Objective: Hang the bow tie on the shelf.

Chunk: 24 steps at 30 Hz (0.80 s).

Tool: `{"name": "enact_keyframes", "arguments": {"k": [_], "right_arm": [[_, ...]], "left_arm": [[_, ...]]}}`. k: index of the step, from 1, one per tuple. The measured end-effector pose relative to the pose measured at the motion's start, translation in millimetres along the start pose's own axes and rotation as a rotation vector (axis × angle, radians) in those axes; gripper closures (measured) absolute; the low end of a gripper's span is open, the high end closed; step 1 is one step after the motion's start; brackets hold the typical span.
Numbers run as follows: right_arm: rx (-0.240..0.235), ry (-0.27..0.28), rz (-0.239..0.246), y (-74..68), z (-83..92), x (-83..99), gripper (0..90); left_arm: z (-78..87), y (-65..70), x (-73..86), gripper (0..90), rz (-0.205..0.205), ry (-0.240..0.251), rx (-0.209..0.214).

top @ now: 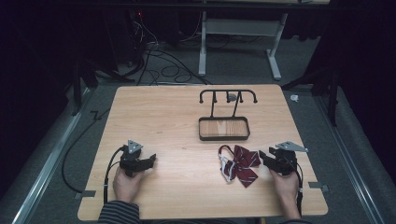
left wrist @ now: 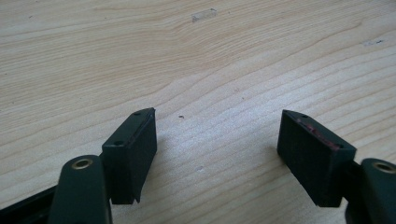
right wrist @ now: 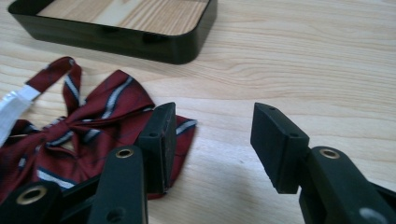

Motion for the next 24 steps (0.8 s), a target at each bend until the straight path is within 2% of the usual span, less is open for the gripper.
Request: {"name": "enact_keyframes", "arguments": {"k": [7,12,24], "right_arm": [[-0.028,0.0,-0.001,-10.7,-0.6,-4.6,54.0],[-0.055,0.029,0.018,-18.9,2.3,-12.7,55.7],[-0.118,0.028,0.048,-40.8,1.0,-23.8,58.0]], "left_arm": [[0.0,0.0,0.0,29.0,0.0,0.0,0.0],[0.0,0.0,0.0,29.0,0.0,0.0,0.0],[0.0,0.0,0.0,29.0,0.001,0.001,0.0]]}}
Point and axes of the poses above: each handheld gripper's, and its own axes: z roughly backward along the jaws, x roughly out of its underside, y roughly to its right, the point moved 9 cm from there along -z, roughly forward along the jaws, and after that the axes turned 12 degrees about y, right-handed, at the moved point
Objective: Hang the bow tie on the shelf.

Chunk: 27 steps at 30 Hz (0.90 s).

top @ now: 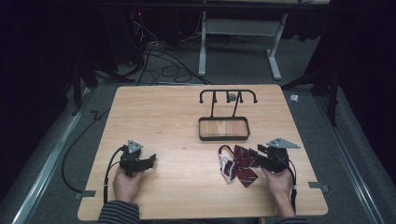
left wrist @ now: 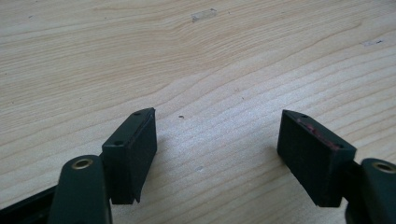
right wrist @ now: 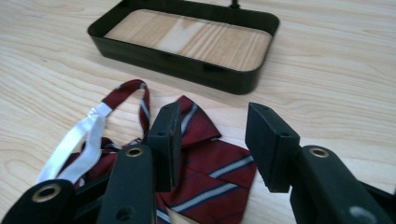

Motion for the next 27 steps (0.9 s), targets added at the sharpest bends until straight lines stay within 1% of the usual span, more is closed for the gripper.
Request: {"name": "enact_keyframes", "arguments": {"k": [5,12,17,18,20,27], "right_arm": [[-0.026,-0.001,0.01,-10.7,-4.1,-4.9,59.0],[-0.072,-0.013,0.052,-26.3,-12.6,-14.0,60.7],[-0.103,-0.019,0.07,-38.2,-20.0,-19.9,61.7],[-0.109,-0.018,0.08,-39.5,-22.2,-20.6,61.9],[-0.116,-0.026,0.078,-43.3,-25.2,-20.9,62.1],[-0.149,-0.041,0.092,-55.5,-39.6,-22.8,62.2]], "left_arm": [[0.0,0.0,-0.1,29.0,0.002,0.001,0.001],[0.0,0.0,0.0,28.9,0.002,0.001,0.001],[0.0,0.0,-0.1,28.9,0.002,0.001,0.002],[0.0,0.0,-0.1,28.9,0.002,0.001,0.002],[0.0,0.0,-0.1,28.9,0.002,0.001,0.002],[0.0,0.0,0.0,28.9,0.001,0.001,0.001]]}}
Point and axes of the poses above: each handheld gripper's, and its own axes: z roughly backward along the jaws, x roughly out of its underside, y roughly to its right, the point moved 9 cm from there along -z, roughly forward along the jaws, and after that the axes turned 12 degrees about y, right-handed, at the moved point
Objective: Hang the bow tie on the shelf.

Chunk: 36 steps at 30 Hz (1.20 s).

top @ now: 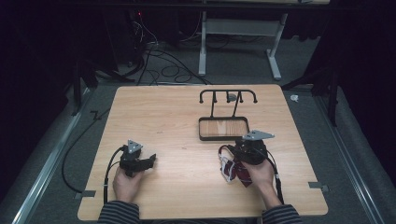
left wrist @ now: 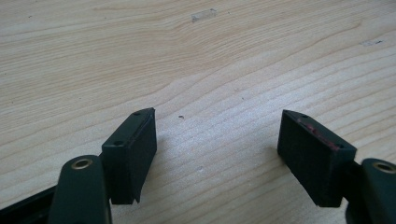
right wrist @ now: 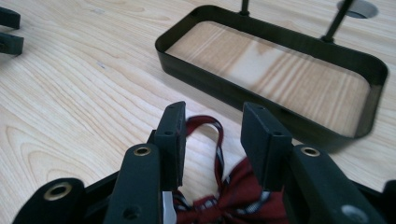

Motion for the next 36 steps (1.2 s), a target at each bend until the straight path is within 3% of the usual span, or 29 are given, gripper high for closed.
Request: {"name": "enact_keyframes", "arguments": {"k": [16,25,36], "right_arm": [[-0.028,-0.066,0.0,-4.9,-33.0,4.0,62.4],[0.004,-0.096,0.031,1.2,-46.4,9.5,62.3],[-0.007,-0.117,0.022,1.8,-56.9,14.1,62.8]], "left_arm": [[0.0,0.0,0.1,28.9,-0.002,-0.001,0.0],[0.0,0.2,0.1,28.9,-0.004,-0.002,-0.001],[0.0,0.1,0.1,28.8,-0.004,-0.002,-0.001]]}}
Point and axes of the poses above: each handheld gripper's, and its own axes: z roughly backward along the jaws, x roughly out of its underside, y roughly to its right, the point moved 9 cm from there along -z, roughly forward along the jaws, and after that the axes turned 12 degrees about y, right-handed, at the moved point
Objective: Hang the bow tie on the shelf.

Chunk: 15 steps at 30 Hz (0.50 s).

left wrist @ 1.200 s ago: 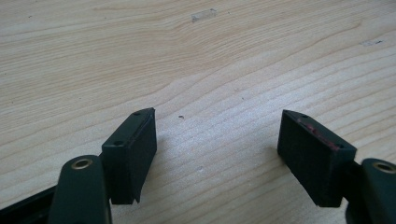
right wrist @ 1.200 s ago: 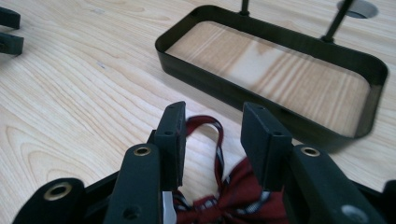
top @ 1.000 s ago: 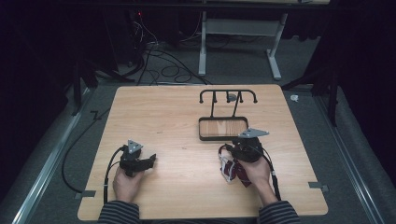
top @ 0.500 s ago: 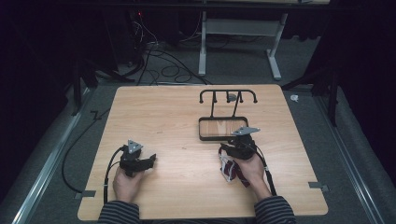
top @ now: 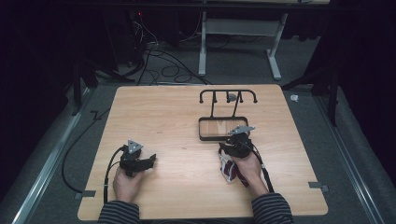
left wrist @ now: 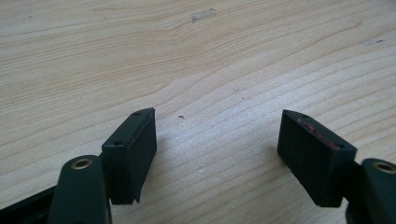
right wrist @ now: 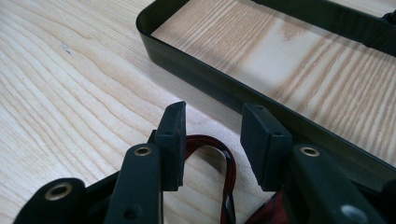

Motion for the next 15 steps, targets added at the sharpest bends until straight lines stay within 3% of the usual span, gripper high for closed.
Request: {"name": "enact_keyframes", "arguments": {"k": [7,15], "right_arm": [[0.003,-0.021,0.007,0.8,-5.2,4.3,67.1],[-0.007,-0.063,0.009,0.2,-9.6,11.1,82.9]], "left_arm": [[0.0,0.0,0.0,28.9,0.0,0.0,0.0],[0.0,0.0,0.0,28.8,0.001,0.0,0.001]]}}
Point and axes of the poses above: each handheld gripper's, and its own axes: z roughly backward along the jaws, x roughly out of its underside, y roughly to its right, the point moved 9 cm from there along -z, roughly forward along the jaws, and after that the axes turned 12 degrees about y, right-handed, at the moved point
